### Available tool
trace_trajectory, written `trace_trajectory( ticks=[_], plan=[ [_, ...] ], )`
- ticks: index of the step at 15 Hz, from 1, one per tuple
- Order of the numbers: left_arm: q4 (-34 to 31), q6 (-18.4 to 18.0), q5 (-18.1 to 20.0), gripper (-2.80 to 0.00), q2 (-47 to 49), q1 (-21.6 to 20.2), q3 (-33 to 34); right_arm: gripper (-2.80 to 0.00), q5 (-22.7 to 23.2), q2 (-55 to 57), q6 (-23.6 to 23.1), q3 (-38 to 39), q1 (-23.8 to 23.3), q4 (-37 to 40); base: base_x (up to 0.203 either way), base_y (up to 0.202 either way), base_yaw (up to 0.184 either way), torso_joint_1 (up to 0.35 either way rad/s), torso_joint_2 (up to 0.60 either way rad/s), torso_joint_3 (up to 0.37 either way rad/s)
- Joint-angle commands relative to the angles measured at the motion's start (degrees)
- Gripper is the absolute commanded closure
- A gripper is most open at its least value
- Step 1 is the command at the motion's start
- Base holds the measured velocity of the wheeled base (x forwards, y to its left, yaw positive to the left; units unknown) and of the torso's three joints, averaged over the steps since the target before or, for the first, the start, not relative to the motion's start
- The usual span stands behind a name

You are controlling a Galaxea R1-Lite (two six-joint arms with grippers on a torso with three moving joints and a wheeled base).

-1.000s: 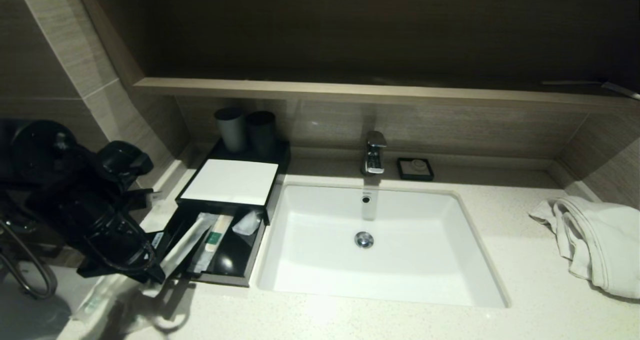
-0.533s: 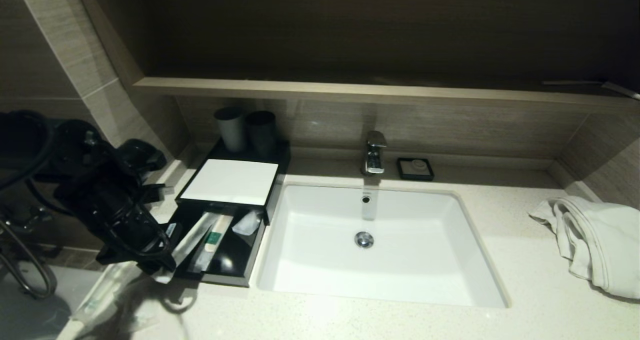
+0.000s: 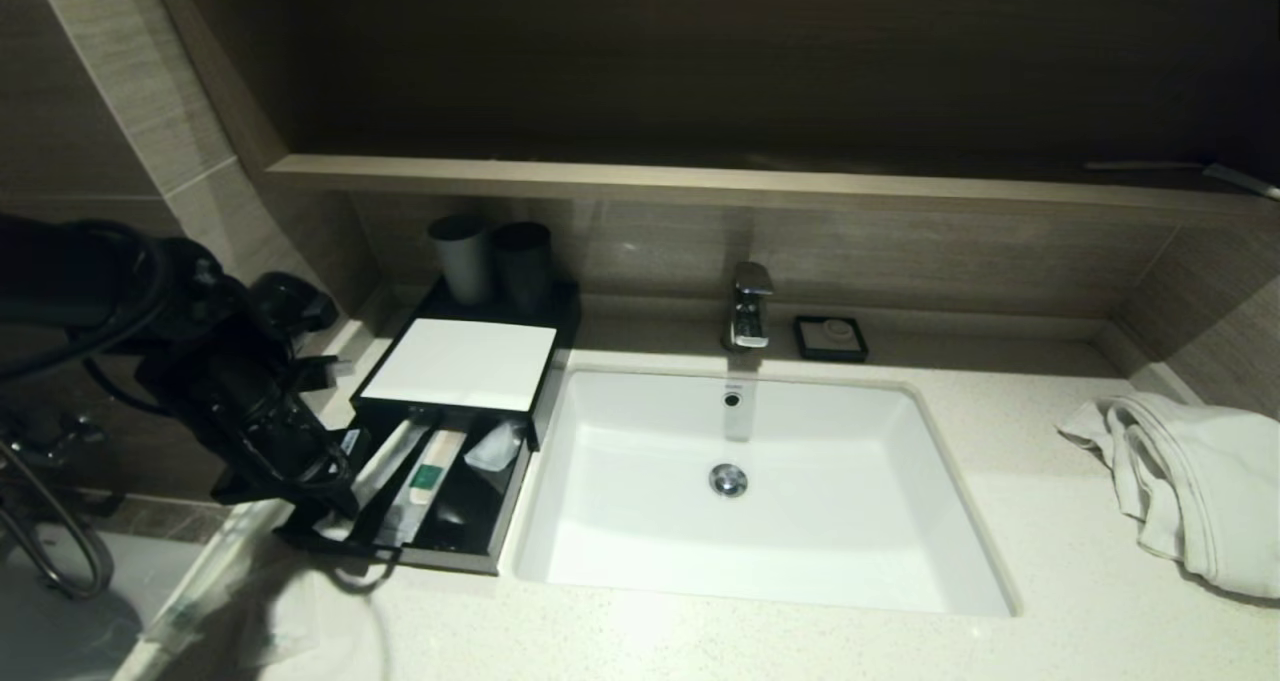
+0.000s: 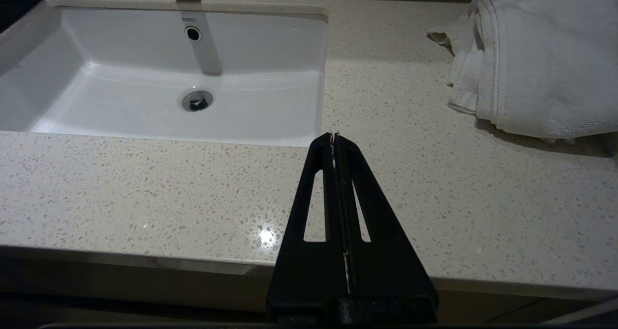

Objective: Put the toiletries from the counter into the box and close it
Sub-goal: Place the bathroom toiletry into the drawer

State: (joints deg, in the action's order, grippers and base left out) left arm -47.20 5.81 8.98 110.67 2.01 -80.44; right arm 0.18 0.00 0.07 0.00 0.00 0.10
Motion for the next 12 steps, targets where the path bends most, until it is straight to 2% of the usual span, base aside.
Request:
trace_trajectory(
  ticks=[1,12],
  plan=[
    [-0.01,-0.09,0.07,0.0,1.47,-0.5,-1.36,0.0,0.0,0.0,-0.06,0.0,0.0,-0.01,0.0,0.0,0.0,0.0,0.0,0.0],
    [1.18,-1.54,0.07,0.0,6.49,-0.95,-8.32,0.0,0.0,0.0,0.01,0.0,0.0,-0.01,0.0,0.0,0.0,0.0,0.0,0.0]
  ],
)
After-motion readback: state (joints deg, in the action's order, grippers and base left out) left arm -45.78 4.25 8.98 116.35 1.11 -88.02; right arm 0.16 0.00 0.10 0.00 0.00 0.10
